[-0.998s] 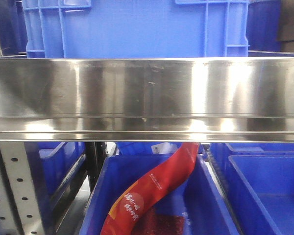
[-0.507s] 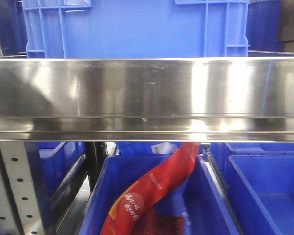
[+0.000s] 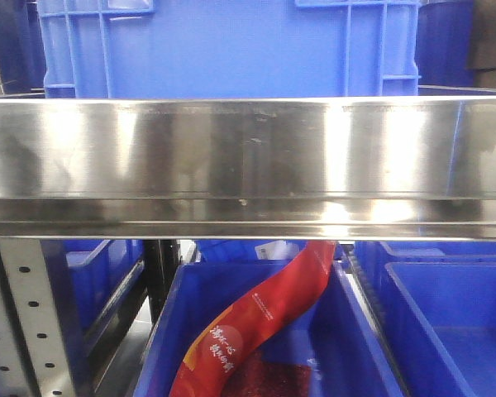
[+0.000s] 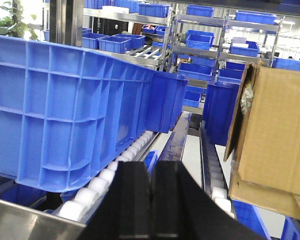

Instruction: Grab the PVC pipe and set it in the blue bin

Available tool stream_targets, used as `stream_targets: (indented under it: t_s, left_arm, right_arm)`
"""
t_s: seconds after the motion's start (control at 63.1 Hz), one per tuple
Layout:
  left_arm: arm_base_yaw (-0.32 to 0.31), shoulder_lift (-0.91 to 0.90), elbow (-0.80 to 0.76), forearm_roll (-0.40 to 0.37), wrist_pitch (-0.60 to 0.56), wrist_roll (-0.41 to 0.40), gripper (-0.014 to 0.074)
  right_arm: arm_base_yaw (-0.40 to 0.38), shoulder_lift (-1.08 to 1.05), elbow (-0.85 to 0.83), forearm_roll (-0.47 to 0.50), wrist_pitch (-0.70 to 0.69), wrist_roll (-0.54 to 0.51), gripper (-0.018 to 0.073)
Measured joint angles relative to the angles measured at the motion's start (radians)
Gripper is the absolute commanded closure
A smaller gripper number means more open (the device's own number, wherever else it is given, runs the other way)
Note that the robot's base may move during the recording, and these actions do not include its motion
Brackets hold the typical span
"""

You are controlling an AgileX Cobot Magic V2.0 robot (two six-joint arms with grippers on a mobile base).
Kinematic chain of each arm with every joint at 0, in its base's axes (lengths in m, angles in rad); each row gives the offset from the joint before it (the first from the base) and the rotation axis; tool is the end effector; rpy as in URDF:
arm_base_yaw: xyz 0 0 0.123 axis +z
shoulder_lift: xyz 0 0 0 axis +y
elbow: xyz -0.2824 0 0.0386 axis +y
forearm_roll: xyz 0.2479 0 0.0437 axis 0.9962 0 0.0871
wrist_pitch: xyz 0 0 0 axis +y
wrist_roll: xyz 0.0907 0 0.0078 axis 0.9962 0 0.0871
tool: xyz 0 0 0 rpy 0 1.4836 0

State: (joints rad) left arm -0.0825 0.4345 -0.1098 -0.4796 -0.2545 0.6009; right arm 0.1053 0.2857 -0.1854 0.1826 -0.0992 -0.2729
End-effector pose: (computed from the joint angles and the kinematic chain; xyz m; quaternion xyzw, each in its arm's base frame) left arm 0.0999 0.0023 0.2381 0.0362 0.7099 0.0596 0.7008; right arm 0.0814 0.0070 0.2658 -0.0598 0.6740 -0.0009 0.7363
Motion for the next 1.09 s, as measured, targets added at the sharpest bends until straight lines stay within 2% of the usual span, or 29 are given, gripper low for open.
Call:
stream_targets:
  t_s: [0.317,0.57,1.093]
  left_arm:
    - [0.000,-0.001,0.000,0.000,-0.088,0.000,0.0707]
    - [0.000,-0.001,0.000,-0.004,-0.211,0.000,0.0707]
    - [0.000,-0.001,-0.003,-0.006,-0.207,0.000,0.0707]
  right_arm:
    - [0.000,0.000,0.005,0.000,-0.002,0.000,0.0721]
    - [0.000,0.000,0.005,0.000,-0.002,0.000,0.0721]
    - [0.000,0.000,0.006,0.000,-0.006,0.000,0.0721]
